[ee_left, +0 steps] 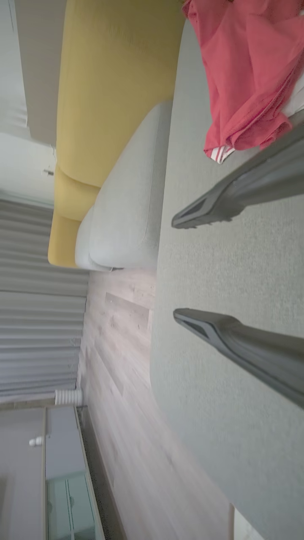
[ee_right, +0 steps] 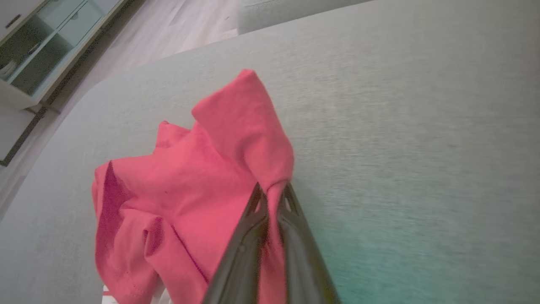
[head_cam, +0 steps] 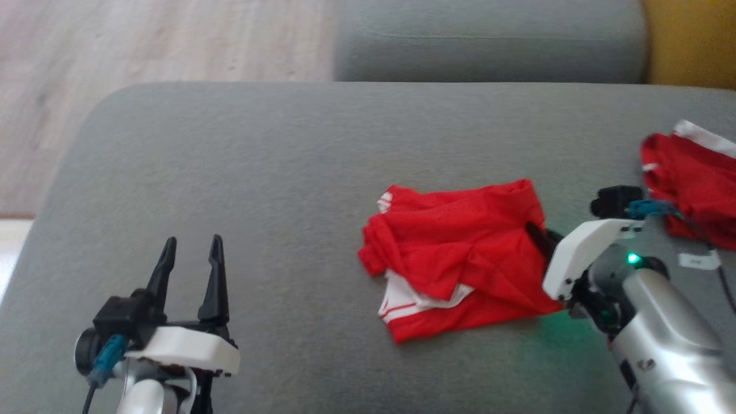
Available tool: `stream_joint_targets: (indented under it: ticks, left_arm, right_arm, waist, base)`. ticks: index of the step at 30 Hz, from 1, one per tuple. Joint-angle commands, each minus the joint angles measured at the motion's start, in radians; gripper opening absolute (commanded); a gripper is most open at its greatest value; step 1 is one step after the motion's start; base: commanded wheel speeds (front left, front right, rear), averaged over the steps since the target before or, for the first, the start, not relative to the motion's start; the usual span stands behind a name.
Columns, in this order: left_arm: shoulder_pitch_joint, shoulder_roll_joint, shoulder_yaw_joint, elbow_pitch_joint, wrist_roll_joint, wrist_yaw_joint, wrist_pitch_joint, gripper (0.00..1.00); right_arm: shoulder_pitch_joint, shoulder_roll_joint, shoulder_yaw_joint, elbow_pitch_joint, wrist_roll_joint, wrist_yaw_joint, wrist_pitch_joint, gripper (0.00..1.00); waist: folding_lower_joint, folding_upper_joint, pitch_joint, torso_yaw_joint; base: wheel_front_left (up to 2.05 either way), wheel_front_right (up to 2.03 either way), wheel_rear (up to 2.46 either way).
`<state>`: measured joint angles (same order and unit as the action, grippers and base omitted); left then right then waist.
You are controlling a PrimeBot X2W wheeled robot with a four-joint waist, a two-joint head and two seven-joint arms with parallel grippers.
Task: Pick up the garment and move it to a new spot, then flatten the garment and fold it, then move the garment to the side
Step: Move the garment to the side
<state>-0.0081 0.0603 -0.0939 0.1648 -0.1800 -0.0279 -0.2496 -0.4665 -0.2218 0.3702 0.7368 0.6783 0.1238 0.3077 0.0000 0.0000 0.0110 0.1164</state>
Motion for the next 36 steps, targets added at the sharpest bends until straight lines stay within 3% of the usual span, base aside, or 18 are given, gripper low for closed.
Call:
stream_joint_targets:
  ticks: [1,9,18,29,36]
  left_arm:
    - [-0.049,0.001,0.021,-0.038,-0.004,-0.008,-0.012,1.0]
    - [-0.062,-0.005,-0.015,-0.035,0.005,-0.018,-0.012,1.0]
    - [-0.092,-0.008,-0.066,-0.016,0.011,-0.025,-0.012,1.0]
    - [-0.126,-0.009,-0.101,-0.006,0.025,-0.021,-0.012,1.0]
    - [-0.167,-0.01,-0.115,-0.002,0.031,-0.022,-0.012,1.0]
  right_arm:
    - [-0.043,-0.018,0.0,-0.041,0.007,0.007,-0.007,0.0]
    - [-0.017,-0.042,-0.016,-0.112,0.01,0.007,0.005,0.0]
    - [0.026,-0.043,-0.058,-0.206,0.0,0.007,0.005,0.0]
    - [0.024,-0.036,-0.101,-0.286,-0.015,0.007,0.016,0.0]
    - [-0.095,-0.08,-0.033,-0.354,-0.006,0.007,0.046,0.0]
  waist:
    - [0.0,0.0,-0.006,-0.056]
    - [0.0,0.0,0.01,-0.213]
    - [0.0,0.0,0.044,-0.342]
    - [0.0,0.0,0.088,-0.366]
    - [0.0,0.0,0.173,-0.332]
  base:
    - [0.0,0.0,0.0]
    - [0.0,0.0,0.0]
    - [0.0,0.0,0.0]
    - [0.0,0.0,0.0]
    - [0.0,0.0,0.0]
